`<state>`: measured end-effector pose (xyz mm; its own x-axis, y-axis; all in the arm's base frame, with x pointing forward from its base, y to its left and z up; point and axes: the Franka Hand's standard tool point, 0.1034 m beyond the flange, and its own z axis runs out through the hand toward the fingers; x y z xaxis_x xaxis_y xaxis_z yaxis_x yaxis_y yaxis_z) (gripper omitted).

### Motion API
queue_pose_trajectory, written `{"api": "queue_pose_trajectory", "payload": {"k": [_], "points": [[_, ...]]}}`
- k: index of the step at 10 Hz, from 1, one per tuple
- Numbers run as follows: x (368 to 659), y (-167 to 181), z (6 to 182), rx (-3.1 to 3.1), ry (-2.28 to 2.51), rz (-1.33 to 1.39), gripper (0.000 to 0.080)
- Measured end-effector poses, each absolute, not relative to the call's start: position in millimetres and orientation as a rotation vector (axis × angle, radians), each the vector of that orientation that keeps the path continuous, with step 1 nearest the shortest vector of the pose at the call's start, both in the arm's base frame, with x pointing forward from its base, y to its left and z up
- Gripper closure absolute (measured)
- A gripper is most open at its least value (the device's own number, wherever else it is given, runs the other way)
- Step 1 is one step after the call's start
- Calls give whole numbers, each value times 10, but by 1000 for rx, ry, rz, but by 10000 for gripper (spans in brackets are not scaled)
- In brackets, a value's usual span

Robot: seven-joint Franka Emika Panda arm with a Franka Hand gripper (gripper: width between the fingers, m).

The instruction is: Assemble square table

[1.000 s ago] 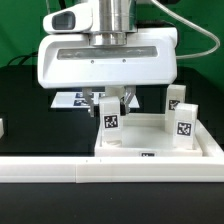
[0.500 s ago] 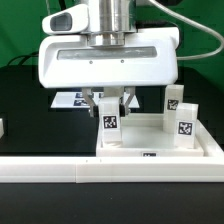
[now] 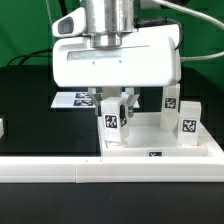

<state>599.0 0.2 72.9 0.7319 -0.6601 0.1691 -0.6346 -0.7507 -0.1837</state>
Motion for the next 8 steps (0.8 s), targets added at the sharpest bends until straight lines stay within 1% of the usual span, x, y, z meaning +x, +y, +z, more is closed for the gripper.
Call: {"api": "queue_pose_trajectory", "payload": {"k": [3,4,7,8], "points": [[5983,37,727,-2573,1496,-297,509],[5985,33,725,-2517,1575,-288,509],[5985,26,725,-2447,1664,-277,509],[5985,27,724,-2520,1568,-287,486]]}}
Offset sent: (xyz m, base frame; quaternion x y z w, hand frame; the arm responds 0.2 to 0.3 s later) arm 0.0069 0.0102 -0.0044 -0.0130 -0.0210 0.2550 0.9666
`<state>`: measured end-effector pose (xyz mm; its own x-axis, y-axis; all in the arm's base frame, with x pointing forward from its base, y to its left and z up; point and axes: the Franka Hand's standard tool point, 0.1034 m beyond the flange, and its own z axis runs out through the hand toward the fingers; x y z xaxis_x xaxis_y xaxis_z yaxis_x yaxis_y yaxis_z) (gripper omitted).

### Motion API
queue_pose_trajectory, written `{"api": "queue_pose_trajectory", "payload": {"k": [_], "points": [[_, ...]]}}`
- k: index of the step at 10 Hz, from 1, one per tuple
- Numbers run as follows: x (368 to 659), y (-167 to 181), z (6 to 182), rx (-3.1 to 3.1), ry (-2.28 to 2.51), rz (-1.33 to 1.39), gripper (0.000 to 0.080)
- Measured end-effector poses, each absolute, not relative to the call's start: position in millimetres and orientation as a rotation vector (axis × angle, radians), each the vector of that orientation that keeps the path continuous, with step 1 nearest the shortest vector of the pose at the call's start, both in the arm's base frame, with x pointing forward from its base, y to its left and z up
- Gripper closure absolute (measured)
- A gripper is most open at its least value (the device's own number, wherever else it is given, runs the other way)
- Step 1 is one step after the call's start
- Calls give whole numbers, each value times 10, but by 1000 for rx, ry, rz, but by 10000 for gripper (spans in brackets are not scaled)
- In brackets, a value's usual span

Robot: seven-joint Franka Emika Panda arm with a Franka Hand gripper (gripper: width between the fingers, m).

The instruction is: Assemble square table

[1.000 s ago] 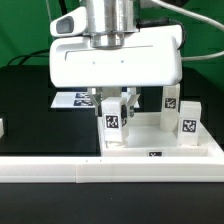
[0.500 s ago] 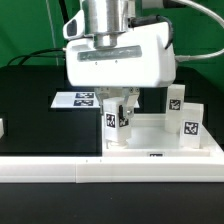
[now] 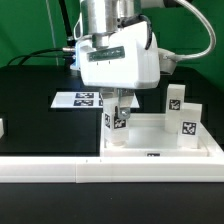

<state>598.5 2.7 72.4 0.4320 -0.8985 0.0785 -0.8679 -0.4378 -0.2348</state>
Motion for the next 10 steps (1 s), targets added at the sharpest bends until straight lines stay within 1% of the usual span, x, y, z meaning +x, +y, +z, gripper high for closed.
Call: {"api": "queue_pose_trajectory", "payload": {"k": [1,2,3,4,8,10], "points": [[5987,29,726,-2597,1452,-298,304],[5997,24,734,-2638,1385,-303,304],[6005,0,739,-2740,1203,-307,184],[6002,-29,737,-2811,1056,-303,160],[6000,-21,734,-2953,696,-326,151],[5996,37,727,-3049,350,-331,151]]}}
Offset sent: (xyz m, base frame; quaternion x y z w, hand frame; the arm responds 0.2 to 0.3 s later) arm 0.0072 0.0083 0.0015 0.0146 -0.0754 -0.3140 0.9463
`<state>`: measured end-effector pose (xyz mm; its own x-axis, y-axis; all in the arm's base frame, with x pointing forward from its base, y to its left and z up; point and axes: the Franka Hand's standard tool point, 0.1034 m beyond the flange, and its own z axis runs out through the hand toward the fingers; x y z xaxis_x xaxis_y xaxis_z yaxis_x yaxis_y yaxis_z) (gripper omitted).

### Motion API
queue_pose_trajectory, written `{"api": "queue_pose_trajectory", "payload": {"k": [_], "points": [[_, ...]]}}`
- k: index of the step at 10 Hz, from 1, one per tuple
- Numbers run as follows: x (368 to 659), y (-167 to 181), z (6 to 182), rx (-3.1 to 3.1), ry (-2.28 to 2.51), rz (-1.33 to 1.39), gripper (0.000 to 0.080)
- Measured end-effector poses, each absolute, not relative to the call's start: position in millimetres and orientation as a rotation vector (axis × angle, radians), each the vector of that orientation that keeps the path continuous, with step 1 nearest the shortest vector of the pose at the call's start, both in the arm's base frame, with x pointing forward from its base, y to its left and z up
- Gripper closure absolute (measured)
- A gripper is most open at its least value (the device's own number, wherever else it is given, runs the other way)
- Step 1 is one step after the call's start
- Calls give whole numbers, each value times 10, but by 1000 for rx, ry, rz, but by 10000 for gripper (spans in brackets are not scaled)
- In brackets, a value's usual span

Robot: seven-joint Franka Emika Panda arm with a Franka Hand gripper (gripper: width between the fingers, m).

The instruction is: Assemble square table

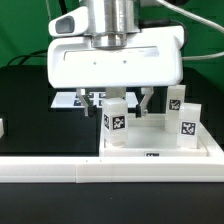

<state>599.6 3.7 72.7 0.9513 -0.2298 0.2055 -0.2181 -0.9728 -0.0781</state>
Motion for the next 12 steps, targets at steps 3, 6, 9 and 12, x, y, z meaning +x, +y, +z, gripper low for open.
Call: {"api": "queue_pose_trajectory", "payload": {"k": [3,6,9,12], "points": [[6009,70,740,-3113,-106,-286,151],[6035,67,768,-3117,-359,-295,151],[6037,41,764,-3116,-398,-297,422],[6037,41,763,-3116,-390,-297,510]]}}
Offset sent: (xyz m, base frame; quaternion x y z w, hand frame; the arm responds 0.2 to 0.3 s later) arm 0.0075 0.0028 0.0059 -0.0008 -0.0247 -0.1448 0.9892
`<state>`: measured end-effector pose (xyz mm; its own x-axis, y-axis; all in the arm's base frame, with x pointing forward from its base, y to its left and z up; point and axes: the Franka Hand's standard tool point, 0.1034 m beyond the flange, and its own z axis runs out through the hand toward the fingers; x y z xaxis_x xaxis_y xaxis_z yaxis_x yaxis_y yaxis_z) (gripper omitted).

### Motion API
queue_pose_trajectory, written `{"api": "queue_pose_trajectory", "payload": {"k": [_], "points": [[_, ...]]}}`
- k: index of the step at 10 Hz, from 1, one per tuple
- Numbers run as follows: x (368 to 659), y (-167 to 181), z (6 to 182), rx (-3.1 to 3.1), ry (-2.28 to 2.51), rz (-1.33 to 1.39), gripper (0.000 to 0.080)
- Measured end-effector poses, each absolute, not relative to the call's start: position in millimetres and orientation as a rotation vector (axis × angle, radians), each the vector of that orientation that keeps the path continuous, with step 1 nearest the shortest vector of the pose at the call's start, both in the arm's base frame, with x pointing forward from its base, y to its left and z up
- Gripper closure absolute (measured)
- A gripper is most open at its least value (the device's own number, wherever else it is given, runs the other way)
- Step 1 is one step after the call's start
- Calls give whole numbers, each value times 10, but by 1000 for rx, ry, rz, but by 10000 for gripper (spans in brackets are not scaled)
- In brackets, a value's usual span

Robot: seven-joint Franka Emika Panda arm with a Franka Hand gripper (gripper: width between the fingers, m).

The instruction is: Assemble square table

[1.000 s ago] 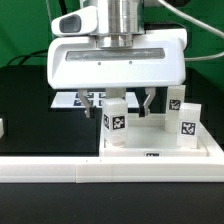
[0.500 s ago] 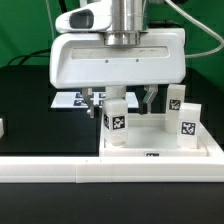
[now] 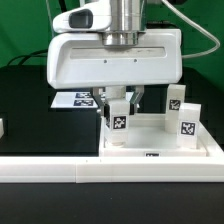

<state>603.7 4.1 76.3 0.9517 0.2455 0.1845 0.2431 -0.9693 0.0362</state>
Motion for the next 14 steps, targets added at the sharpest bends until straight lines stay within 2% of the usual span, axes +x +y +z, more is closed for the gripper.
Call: {"api": "queue_pose_trajectory", "payload": {"k": [2,9,14], "points": [[6037,39,762,3102,323,297,510],[6034,31,751,3104,-665,311,509],[6009,48,742,2791,-1563,299,509]]}}
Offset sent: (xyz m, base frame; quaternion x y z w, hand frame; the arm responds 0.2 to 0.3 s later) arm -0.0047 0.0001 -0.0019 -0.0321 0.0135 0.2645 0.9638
